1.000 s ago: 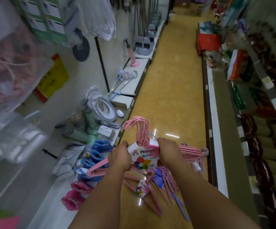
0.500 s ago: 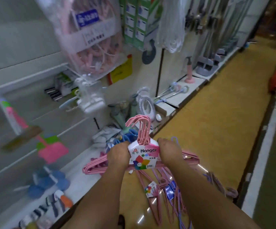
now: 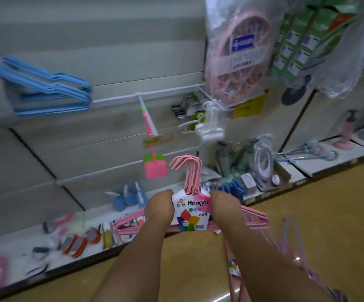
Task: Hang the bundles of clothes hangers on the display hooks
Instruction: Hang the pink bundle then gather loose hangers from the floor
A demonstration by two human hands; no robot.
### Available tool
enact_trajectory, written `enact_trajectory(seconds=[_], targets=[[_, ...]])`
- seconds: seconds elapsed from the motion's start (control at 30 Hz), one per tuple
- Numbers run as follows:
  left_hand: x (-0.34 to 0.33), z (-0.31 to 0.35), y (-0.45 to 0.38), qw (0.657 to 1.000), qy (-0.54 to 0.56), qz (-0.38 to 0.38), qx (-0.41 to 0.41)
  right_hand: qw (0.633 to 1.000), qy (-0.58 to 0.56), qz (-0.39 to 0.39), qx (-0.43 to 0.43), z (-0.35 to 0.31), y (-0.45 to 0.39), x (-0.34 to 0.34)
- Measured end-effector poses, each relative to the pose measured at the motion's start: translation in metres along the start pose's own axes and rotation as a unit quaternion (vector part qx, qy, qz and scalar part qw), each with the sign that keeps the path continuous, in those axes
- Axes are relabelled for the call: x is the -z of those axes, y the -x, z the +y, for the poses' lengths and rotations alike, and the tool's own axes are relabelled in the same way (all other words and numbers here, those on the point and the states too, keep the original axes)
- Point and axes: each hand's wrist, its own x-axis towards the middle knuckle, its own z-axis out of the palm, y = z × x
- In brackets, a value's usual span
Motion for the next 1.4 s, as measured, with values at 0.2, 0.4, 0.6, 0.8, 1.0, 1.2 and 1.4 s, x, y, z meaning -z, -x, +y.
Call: enact_trajectory(seconds=[0.2,0.4,0.6,0.8,1.0,1.2,1.4], targets=[[0.053,-0.104,0.043,0.996,-0.001,0.069,0.064,0.996,0.024,0.037,0.082,-0.117,0.033,0.012],[0.105,-0.203,0.103,0.989,0.019,0.094,0.112,0.988,0.021,0.055,0.140,-0.230,0.083,0.014],[0.136,-0.289,0.161,0.978,0.082,0.102,0.164,0.982,0.035,0.059,0.175,-0.323,0.126,0.006],[0.161,-0.362,0.203,0.965,0.050,0.143,0.215,0.964,0.069,0.065,0.249,-0.406,0.157,0.001],[0.190,-0.411,0.218,0.948,0.026,0.176,0.264,0.945,0.065,0.062,0.315,-0.472,0.161,0.003],[0.220,-0.443,0.214,0.931,0.015,0.199,0.305,0.935,0.049,0.057,0.347,-0.525,0.150,0.016],[0.242,-0.480,0.210,0.922,0.016,0.208,0.326,0.926,0.045,0.058,0.370,-0.571,0.146,0.023]])
